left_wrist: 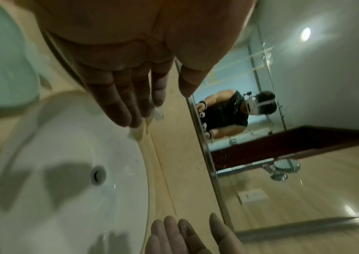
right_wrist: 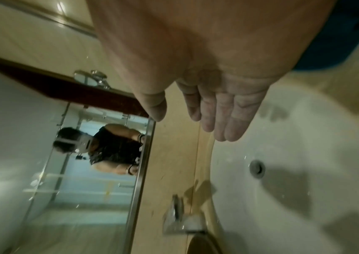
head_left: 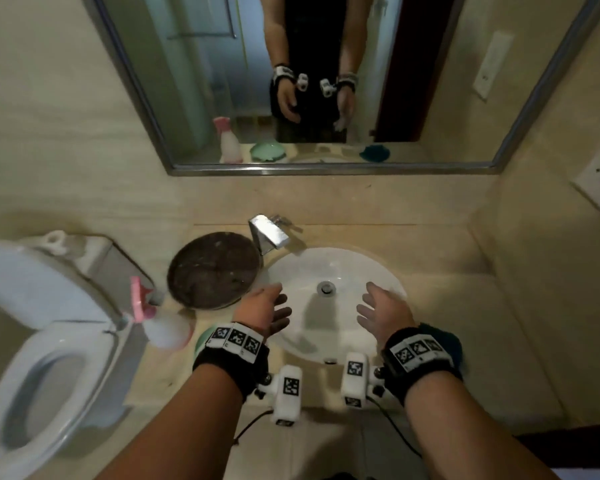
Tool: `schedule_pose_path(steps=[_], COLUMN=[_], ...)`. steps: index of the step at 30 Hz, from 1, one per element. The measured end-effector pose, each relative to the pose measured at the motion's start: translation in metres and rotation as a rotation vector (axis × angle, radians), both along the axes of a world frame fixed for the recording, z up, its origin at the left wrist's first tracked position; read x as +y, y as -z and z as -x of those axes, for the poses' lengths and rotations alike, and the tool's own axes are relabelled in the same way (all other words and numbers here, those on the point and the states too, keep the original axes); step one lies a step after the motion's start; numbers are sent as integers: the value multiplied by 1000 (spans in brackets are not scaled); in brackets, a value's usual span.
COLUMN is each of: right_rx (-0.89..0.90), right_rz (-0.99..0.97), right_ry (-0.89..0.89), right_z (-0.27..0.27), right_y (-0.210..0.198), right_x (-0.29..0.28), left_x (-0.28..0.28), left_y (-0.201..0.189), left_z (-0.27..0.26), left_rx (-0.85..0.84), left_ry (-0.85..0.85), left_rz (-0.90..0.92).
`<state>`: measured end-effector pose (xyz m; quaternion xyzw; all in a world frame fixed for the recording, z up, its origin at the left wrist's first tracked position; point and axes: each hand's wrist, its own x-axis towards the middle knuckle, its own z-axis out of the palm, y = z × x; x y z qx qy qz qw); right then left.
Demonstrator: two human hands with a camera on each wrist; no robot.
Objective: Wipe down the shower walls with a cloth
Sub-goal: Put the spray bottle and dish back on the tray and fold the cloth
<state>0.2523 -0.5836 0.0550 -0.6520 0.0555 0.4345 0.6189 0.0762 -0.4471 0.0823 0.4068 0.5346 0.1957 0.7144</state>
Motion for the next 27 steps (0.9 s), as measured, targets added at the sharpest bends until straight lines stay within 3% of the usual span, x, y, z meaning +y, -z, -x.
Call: schedule_pose_path(steps=[6,12,20,23,27], right_rx=[-34,-60,-32,-160,-173], right_rz=[-58,-79,-57,30,76], right_ry=[-195,-298,-369,-339,-320], right_z=[77,139,222,245,267], right_y=[-25,-29,-37,-17,-1], right_x=[79,157,236,254,260], left_x=[52,102,194,217,229], left_y=[-21,-18,-19,-7,17], left_z=[92,170,252,271,284], left_rx=[9,-34,-37,-37,-7], left_ry=[-198,-294,-278,-237,-170], left_rz=[-86,-63,-133,-117,-39])
